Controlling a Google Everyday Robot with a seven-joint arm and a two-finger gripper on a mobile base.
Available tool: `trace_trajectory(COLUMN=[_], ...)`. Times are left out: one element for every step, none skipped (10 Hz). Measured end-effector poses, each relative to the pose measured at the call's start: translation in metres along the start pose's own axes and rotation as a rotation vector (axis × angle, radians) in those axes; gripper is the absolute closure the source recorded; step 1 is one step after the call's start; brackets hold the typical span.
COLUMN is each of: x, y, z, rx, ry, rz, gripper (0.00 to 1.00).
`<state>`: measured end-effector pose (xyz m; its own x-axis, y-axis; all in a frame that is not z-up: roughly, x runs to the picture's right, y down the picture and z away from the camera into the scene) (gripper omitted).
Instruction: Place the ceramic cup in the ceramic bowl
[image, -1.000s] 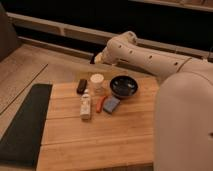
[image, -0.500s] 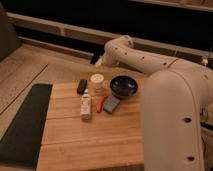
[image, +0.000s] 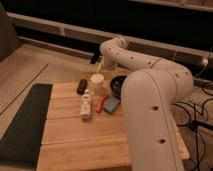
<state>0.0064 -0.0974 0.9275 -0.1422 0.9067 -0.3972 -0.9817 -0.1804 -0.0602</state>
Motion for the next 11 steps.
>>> trace_trajectory(x=[0.002,0.004,0.006,0.009,0.011,0.013,0.015,0.02,0.025,0.028,0.029], y=[0.004,0.008,0.009,0.009,0.009,0.007,0.006,0.006,0.009,0.011,0.013], z=[0.008,0.015,0.021,0.027,0.031,0.036,0.039,0.044,0.049,0.053,0.055], rx=[0.001,0.005,0.012,0.016,0.02,0.031,0.036,0.039,0.032,0.025,0.02], ry=[0.021,0.043,0.061,0.081,0.097,0.117,0.132,0.153,0.18,0.195,0.203], rz=[0.015,0.027,0.034,0.046,0.053,0.062,0.067,0.063,0.042,0.022,0.01], gripper=[0.35,0.35,0.35,0.35,0.35,0.35,0.35,0.39,0.49,0.6,0.68])
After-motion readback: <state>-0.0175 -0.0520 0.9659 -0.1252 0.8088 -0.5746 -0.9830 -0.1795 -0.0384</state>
